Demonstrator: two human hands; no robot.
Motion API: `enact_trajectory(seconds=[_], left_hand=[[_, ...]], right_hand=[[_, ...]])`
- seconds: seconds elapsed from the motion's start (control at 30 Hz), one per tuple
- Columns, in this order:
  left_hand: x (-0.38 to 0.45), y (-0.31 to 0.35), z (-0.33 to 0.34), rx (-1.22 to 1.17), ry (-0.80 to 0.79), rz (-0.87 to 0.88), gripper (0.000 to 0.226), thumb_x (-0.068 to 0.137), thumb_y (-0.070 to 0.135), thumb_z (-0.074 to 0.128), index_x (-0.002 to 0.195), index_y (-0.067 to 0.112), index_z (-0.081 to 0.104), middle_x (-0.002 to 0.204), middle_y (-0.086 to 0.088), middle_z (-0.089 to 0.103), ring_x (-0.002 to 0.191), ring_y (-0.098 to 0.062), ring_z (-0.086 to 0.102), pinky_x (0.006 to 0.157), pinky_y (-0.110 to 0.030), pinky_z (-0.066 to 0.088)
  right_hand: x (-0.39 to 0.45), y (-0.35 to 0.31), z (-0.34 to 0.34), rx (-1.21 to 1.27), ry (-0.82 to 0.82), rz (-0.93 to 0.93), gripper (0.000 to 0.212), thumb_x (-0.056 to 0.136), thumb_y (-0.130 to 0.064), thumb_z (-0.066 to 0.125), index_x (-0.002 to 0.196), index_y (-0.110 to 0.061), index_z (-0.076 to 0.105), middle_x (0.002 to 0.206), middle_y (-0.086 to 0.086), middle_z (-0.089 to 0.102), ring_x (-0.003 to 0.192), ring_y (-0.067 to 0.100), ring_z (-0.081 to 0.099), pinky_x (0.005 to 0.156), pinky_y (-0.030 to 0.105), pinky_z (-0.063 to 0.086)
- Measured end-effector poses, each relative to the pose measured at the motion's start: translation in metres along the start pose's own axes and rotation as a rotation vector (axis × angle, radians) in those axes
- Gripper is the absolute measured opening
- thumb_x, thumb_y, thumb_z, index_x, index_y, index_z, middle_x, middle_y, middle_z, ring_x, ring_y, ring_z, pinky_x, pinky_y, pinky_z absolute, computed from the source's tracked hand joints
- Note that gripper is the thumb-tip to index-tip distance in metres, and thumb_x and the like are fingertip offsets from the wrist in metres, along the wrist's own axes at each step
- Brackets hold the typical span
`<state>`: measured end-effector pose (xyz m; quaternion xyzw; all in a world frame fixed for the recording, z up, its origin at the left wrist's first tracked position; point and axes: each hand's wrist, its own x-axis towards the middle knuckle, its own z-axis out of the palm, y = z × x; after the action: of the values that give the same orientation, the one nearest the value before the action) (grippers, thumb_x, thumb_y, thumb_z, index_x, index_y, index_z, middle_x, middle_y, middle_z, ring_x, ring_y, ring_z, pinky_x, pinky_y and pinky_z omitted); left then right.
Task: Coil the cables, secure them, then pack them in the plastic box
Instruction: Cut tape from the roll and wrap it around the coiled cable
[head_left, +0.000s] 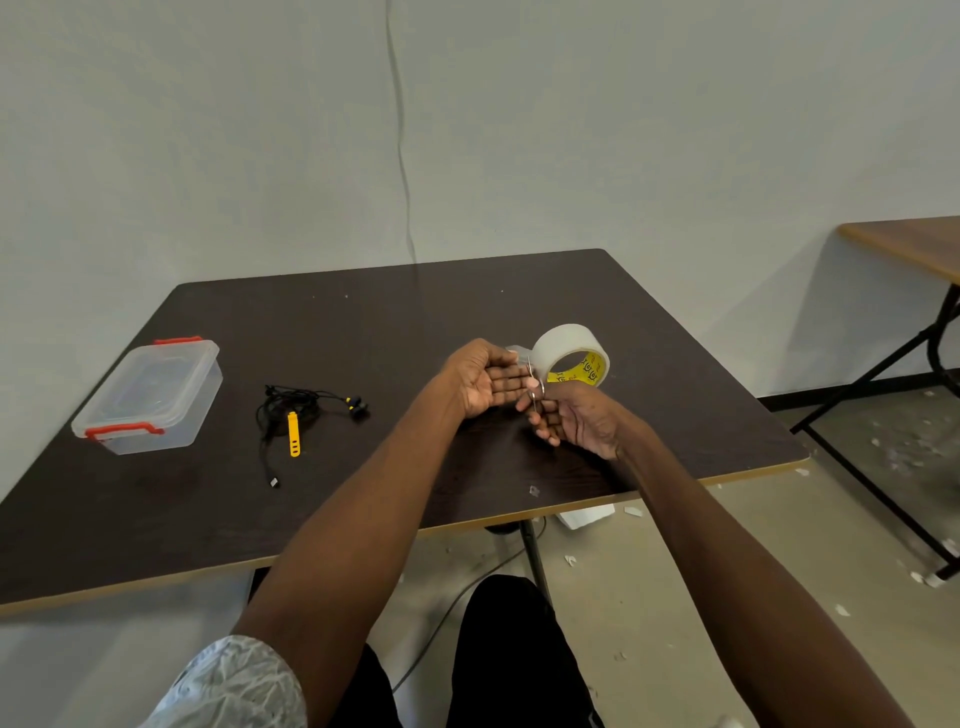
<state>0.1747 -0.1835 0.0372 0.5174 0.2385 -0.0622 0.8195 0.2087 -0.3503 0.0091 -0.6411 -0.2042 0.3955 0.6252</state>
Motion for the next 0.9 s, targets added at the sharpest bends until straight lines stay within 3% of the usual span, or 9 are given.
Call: enact_trajectory(seconds=[0.2, 0.47, 0.63, 0.9], left_hand=[[-0.0017, 0.0016, 0.0012, -0.018, 0.014, -0.008, 0.013, 0.090, 0.002, 0.050, 0.097, -0.002, 0.060, 0.103, -0.021, 0.069, 0.083, -0.030, 0.069, 0.060, -0.038, 0.059], [-0.0029, 0.0013, 0.0024, -0.025, 0.019, -0.011, 0.011, 0.090, 0.001, 0.048, 0.090, 0.000, 0.059, 0.077, -0.017, 0.072, 0.062, -0.028, 0.072, 0.049, -0.033, 0.057], [-0.0026, 0.0011, 0.0029, -0.019, 0.020, -0.007, 0.011, 0.091, 0.001, 0.048, 0.095, -0.001, 0.058, 0.089, -0.018, 0.070, 0.061, -0.027, 0.072, 0.050, -0.033, 0.057], [-0.0021, 0.0009, 0.0039, -0.015, 0.023, 0.002, 0.010, 0.090, 0.000, 0.048, 0.091, 0.001, 0.058, 0.084, -0.019, 0.071, 0.065, -0.029, 0.072, 0.052, -0.035, 0.058]], right_hand=[[-0.0015, 0.0012, -0.0010, -0.014, 0.008, -0.009, 0.029, 0.098, -0.029, 0.052, 0.102, -0.002, 0.062, 0.072, 0.004, 0.056, 0.059, 0.015, 0.052, 0.048, 0.022, 0.041], [-0.0012, 0.0022, -0.0030, 0.012, 0.006, -0.006, 0.031, 0.098, -0.031, 0.052, 0.102, -0.002, 0.062, 0.072, 0.004, 0.057, 0.059, 0.015, 0.052, 0.048, 0.022, 0.041], [-0.0019, 0.0016, -0.0013, 0.007, 0.008, -0.013, 0.030, 0.098, -0.030, 0.051, 0.101, -0.002, 0.062, 0.072, 0.004, 0.056, 0.058, 0.014, 0.051, 0.047, 0.021, 0.040], [-0.0032, 0.0009, -0.0014, 0.009, -0.005, 0.021, 0.030, 0.098, -0.028, 0.049, 0.098, -0.002, 0.064, 0.071, 0.005, 0.058, 0.057, 0.014, 0.053, 0.047, 0.021, 0.040]])
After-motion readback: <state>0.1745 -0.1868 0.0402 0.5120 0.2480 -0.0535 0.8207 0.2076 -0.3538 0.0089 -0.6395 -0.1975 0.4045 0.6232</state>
